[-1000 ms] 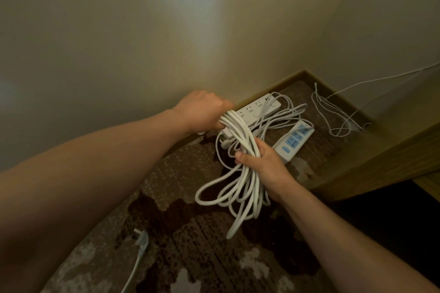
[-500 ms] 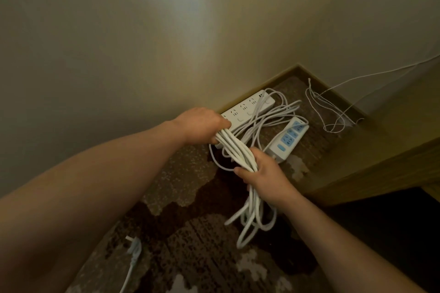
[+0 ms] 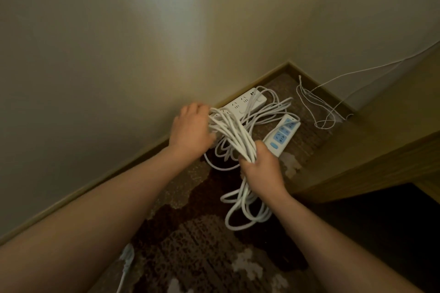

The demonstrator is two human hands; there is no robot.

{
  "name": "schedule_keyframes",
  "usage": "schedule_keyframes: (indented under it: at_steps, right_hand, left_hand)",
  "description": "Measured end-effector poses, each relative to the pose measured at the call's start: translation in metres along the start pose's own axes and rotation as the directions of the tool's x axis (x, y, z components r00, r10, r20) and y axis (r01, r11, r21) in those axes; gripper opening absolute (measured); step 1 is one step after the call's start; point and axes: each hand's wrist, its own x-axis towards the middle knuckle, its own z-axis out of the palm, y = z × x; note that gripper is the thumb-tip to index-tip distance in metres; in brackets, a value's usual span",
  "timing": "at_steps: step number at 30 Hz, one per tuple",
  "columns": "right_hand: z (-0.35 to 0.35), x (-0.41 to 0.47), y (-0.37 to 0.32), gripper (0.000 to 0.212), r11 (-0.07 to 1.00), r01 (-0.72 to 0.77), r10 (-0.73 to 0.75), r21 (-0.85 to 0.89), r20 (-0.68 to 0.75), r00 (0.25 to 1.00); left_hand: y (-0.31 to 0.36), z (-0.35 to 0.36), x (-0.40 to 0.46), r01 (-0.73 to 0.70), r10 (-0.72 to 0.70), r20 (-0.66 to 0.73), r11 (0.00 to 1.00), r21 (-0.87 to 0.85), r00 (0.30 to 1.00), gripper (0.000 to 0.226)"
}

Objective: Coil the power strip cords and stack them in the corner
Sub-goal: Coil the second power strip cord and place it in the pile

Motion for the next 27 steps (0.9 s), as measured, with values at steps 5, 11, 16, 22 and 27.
schedule_keyframes:
  at_steps: [5, 11, 16, 22, 27]
  right_hand:
    - [-0.004, 0.004, -0.004, 0.013, 0.998, -0.054, 0.058, 0.044, -0.08, 0.995]
    - [0.004, 0.001, -0.013, 0.025, 0.999, 0.032, -0.035, -0.034, -0.091, 0.995]
    - [0.002, 0.003, -0.011, 0.034, 0.992, 0.084, -0.089, 0.094, 0.046, 0.995]
    - [-0.006, 0.015, 0.011, 0.024, 0.987, -0.161, 0.159, -0.001, -0.129, 0.979]
    - [0.013, 0.051, 0.012, 0.041, 0.763, -0.379, 0.461, -0.523, 0.03, 0.887]
  left_hand:
    - [0.033, -0.01, -0.001, 0.482, -0.28, 0.403, 0.64, -0.598, 0.871, 0.034]
    - [0.072, -0.002, 0.021, 0.617, -0.236, 0.572, 0.214, -0.758, 0.785, 0.04]
    - [0.061, 0.007, 0.031, 0.59, -0.295, 0.526, 0.203, -0.781, 0.798, 0.016]
    - [0.019, 0.01, 0.03, 0.537, -0.306, 0.449, 0.344, -0.77, 0.84, 0.012]
    - [0.021, 0.008, 0.033, 0.46, -0.203, 0.414, 0.448, -0.767, 0.887, 0.025]
